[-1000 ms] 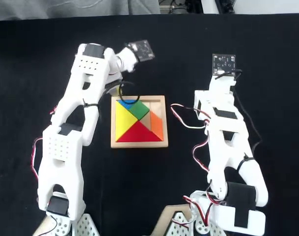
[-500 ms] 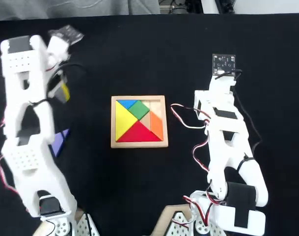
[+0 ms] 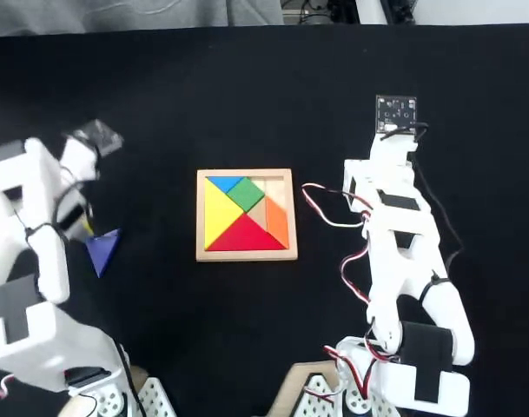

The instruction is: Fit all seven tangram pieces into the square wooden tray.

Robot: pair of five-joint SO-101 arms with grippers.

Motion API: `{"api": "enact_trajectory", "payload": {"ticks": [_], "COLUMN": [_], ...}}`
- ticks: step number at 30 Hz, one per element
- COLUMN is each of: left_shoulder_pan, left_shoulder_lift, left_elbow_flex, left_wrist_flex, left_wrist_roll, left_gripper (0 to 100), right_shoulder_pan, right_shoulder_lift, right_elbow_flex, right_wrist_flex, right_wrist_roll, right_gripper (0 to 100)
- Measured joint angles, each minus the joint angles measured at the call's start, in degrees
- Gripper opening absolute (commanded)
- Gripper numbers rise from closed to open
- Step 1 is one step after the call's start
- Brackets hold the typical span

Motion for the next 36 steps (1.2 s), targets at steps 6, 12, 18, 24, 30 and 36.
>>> {"api": "enact_trajectory", "payload": {"ticks": [6,12,18,24,30,36], "left_shoulder_pan": [-2.81,-4.92,-4.04,-2.37,-0.88,0.26], "left_shoulder_lift": [-6.42,-8.26,-6.42,-3.87,-2.11,-1.41], "left_elbow_flex": [9.32,10.99,13.71,13.71,13.71,13.71], "left_wrist_flex": [-9.58,-10.99,-16.18,-17.23,-17.23,-17.67], "left_wrist_roll": [2.46,19.87,34.81,38.42,38.51,34.02], "left_gripper": [26,31,31,31,31,31], "right_shoulder_pan": [0.0,0.0,0.0,0.0,0.0,0.0], "right_shoulder_lift": [0.0,0.0,0.0,0.0,0.0,0.0], "right_elbow_flex": [0.0,0.0,0.0,0.0,0.0,0.0], "right_wrist_flex": [0.0,0.0,0.0,0.0,0.0,0.0], "right_wrist_roll": [0.0,0.0,0.0,0.0,0.0,0.0], "right_gripper": [1.5,1.5,1.5,1.5,1.5,1.5]}}
